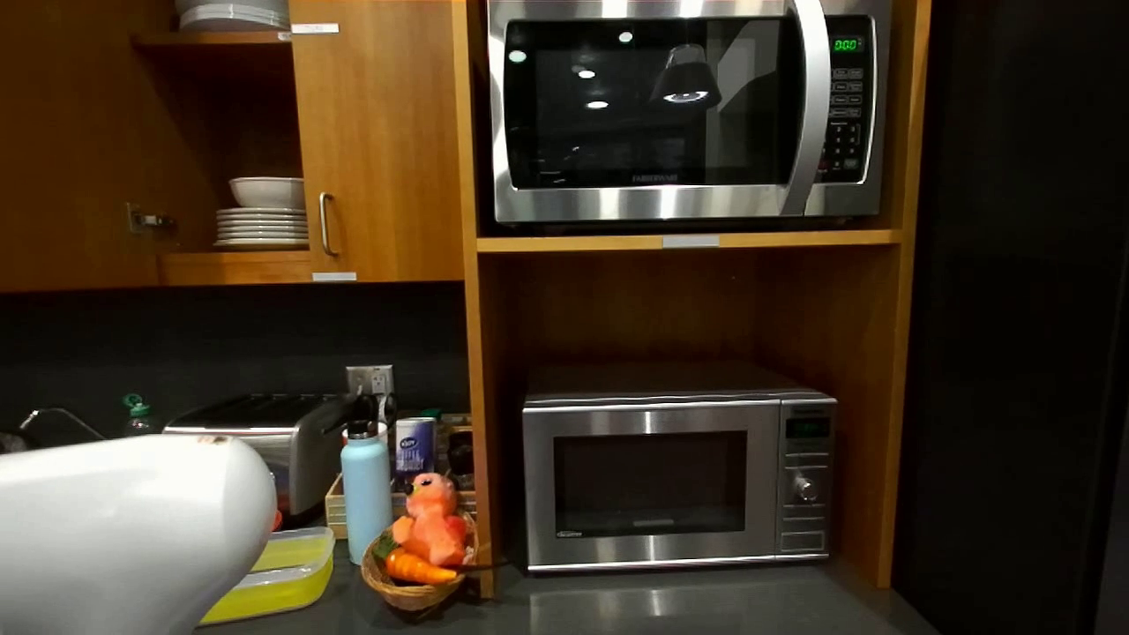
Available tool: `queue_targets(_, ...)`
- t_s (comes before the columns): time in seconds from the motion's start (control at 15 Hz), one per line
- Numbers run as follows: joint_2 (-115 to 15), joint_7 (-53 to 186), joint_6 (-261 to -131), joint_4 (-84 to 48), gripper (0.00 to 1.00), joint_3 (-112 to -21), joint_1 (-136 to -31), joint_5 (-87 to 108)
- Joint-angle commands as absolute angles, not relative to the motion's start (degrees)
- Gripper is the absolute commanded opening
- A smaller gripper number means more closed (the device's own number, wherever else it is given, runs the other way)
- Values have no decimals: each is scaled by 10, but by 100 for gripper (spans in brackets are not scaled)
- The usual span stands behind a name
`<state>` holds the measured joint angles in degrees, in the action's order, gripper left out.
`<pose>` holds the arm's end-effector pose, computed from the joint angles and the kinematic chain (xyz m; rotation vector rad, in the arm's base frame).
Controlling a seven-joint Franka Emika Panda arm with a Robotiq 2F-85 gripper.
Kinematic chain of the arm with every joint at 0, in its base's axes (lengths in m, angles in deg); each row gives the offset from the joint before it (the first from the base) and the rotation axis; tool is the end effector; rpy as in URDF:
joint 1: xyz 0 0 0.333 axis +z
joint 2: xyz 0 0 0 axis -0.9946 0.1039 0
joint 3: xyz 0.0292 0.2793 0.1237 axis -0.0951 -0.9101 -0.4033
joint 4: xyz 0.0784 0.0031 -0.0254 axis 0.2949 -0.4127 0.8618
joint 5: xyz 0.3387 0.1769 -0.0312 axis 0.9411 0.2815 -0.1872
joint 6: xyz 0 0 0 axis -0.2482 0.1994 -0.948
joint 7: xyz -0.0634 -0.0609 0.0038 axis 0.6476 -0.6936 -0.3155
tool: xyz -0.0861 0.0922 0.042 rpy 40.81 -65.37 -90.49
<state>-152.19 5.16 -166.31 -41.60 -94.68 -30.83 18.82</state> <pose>-0.1996 0.1027 0.8025 -1.9757 -0.1762 -0.9881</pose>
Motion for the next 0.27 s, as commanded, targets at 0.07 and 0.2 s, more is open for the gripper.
queue_targets(0.07, -1522, 52, -1663, -414, 100, -942, -307, 187)
queue_targets(0.2, -1521, 52, -1663, -414, 100, -942, -306, 187)
